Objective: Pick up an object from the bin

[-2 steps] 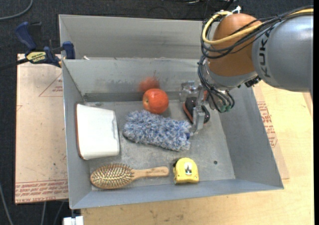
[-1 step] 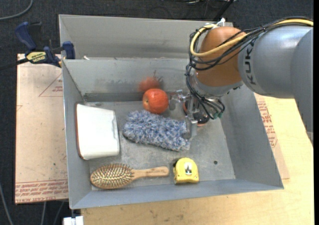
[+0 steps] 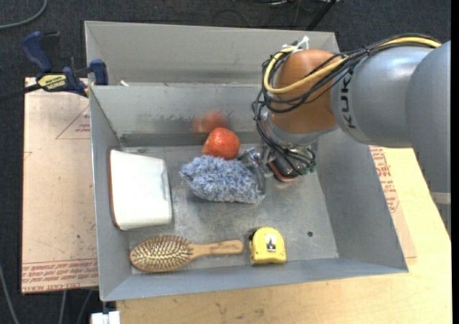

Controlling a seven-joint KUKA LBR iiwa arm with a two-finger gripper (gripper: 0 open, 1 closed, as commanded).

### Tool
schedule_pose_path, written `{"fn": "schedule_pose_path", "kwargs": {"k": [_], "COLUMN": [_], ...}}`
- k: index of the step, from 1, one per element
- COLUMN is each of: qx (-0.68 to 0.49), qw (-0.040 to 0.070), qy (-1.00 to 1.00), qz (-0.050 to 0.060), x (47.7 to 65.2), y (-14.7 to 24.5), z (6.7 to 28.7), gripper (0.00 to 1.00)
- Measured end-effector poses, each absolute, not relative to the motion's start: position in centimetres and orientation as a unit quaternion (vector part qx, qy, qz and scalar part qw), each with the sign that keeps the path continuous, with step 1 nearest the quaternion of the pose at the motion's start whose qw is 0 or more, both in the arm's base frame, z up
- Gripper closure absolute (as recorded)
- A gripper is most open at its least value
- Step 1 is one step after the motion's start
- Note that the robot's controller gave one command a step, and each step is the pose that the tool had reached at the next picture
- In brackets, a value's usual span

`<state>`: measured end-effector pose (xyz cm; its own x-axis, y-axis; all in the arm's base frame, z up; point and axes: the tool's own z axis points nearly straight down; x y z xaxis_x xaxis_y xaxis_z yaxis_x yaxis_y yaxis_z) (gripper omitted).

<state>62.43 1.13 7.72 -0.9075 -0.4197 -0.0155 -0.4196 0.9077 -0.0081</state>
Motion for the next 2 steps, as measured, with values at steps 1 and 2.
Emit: {"fn": "schedule_pose_path", "kwargs": {"k": [1, 2], "qx": [-0.215, -0.245], "qw": [0.008, 0.012], "qy": [0.977, 0.969], "qz": [-0.002, -0.003], "x": [62.4, 58.9], "y": [1.1, 1.7], "z": [7.7, 25.8], "gripper": [1.0, 1.0]}}
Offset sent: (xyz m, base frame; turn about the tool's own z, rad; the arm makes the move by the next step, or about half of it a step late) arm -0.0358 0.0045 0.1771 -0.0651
